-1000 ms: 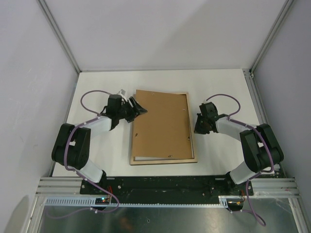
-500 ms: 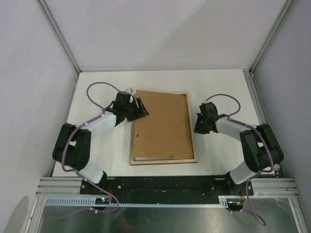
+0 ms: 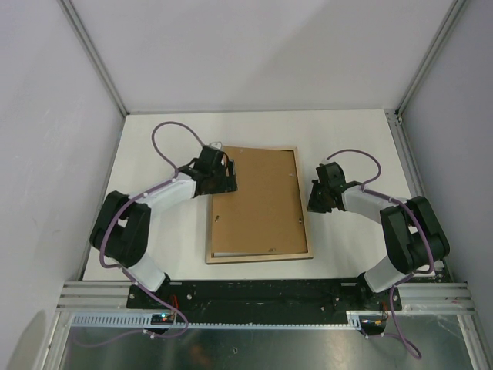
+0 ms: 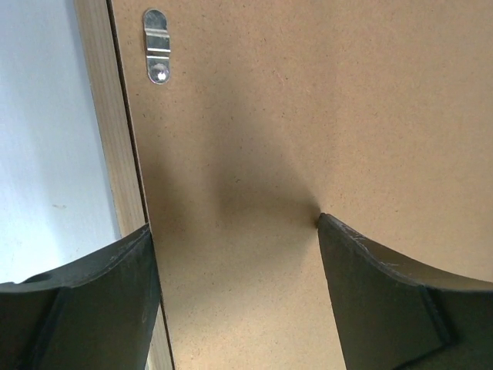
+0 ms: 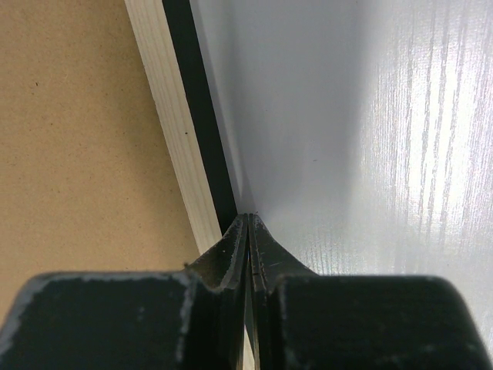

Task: Put the photo into the frame
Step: Place the backboard on the frame body.

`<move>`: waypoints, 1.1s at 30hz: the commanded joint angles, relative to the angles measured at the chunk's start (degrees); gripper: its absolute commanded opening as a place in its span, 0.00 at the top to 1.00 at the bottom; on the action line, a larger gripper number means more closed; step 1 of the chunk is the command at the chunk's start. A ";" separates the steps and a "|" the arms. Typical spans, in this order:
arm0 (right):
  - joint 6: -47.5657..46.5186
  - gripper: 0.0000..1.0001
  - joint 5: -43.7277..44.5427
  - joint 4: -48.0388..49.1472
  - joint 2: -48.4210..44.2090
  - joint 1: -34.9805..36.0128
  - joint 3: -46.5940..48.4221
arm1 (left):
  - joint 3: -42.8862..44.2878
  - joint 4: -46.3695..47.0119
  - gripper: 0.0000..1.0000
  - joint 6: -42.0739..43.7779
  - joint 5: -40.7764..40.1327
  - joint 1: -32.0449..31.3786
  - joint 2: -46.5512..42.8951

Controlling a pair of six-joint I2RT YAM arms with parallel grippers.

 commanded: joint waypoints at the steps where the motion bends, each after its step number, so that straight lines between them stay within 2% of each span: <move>1: 0.27 0.95 -2.02 2.63 -1.43 0.50 0.03 | 3.28 -2.92 0.20 3.09 -5.01 -2.09 -0.12; 10: 0.26 0.95 -2.12 2.72 -1.70 0.50 0.03 | 5.21 -4.08 0.14 4.69 -3.75 -2.20 -2.05; 23: 0.00 0.94 -2.03 2.45 -1.93 0.32 -0.02 | 5.30 -3.45 0.09 4.38 6.78 1.68 -4.31; 33: -0.19 0.94 -1.69 1.78 -2.54 0.28 0.03 | 1.98 -2.95 0.08 4.71 6.83 4.66 -6.13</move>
